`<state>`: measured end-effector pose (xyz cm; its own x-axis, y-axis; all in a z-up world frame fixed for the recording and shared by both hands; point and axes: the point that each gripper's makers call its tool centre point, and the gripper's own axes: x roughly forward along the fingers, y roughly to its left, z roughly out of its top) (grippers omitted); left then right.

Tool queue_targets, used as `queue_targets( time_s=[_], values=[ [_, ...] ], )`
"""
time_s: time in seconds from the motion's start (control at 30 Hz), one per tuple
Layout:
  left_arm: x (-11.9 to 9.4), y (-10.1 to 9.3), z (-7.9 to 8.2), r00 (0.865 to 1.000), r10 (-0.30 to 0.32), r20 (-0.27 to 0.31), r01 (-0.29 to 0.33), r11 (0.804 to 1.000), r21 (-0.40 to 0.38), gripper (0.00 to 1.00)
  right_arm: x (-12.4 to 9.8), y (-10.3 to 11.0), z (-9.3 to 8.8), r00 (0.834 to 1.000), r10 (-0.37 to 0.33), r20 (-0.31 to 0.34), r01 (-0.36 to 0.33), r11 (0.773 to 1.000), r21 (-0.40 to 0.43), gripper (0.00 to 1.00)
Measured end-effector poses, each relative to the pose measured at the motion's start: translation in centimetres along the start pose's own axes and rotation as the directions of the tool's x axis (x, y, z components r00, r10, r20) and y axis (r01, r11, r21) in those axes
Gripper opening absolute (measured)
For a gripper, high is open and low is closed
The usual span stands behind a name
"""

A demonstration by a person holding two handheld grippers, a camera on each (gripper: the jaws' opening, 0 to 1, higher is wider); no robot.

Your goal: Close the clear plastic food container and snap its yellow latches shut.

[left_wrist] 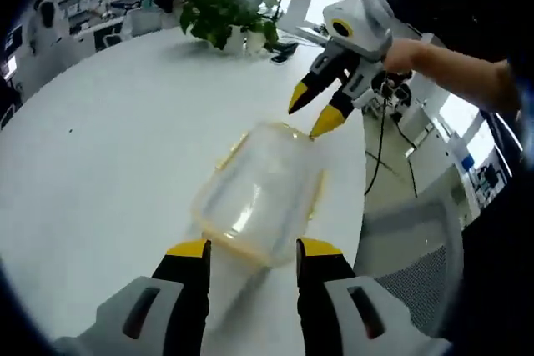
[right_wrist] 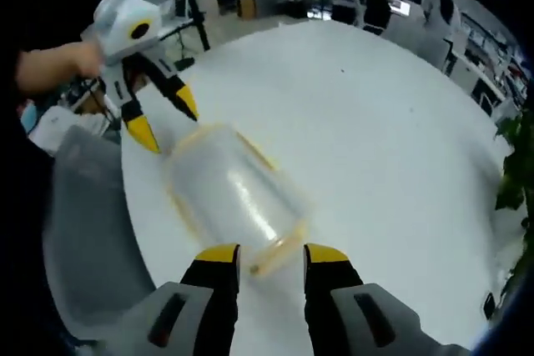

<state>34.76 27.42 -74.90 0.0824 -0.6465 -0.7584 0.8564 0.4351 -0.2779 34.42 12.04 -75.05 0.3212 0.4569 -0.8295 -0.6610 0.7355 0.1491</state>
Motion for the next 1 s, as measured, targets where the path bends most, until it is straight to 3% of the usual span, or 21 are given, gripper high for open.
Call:
queue_targets(
  time_s=[0.13, 0.23, 0.43, 0.47, 0.67, 1.0],
  values=[
    [0.1, 0.4, -0.6, 0.999, 0.032, -0.012, -0.033, 0.991, -0.127, 0.36, 0.3, -0.5, -0.2, 1.0, -0.013, -0.002, 0.013, 0.997, 0.08, 0.26],
    [0.4, 0.7, -0.7, 0.998, 0.054, 0.012, -0.05, 0.979, -0.199, 0.33, 0.6, -0.4, 0.0, 0.999, -0.019, 0.032, 0.013, 0.987, 0.163, 0.25],
    [1.6, 0.3, -1.0, 0.997, 0.076, 0.021, -0.068, 0.966, -0.248, 0.33, 1.5, -0.2, -1.3, 1.0, -0.024, 0.015, 0.02, 0.979, 0.203, 0.23],
    [1.7, 0.3, -1.2, 0.997, 0.077, 0.012, -0.071, 0.965, -0.253, 0.31, 1.5, 0.2, -0.6, 0.998, -0.008, 0.063, -0.007, 0.971, 0.238, 0.23],
    [2.1, 0.2, -1.3, 0.997, 0.075, 0.015, -0.068, 0.957, -0.282, 0.34, 1.5, -0.3, -1.2, 0.998, 0.005, 0.062, -0.023, 0.953, 0.302, 0.24],
    [2.2, 0.3, -1.1, 0.997, 0.074, -0.015, -0.075, 0.945, -0.318, 0.3, 1.6, -0.1, -1.3, 0.999, 0.018, 0.044, -0.031, 0.945, 0.326, 0.22]
  ],
)
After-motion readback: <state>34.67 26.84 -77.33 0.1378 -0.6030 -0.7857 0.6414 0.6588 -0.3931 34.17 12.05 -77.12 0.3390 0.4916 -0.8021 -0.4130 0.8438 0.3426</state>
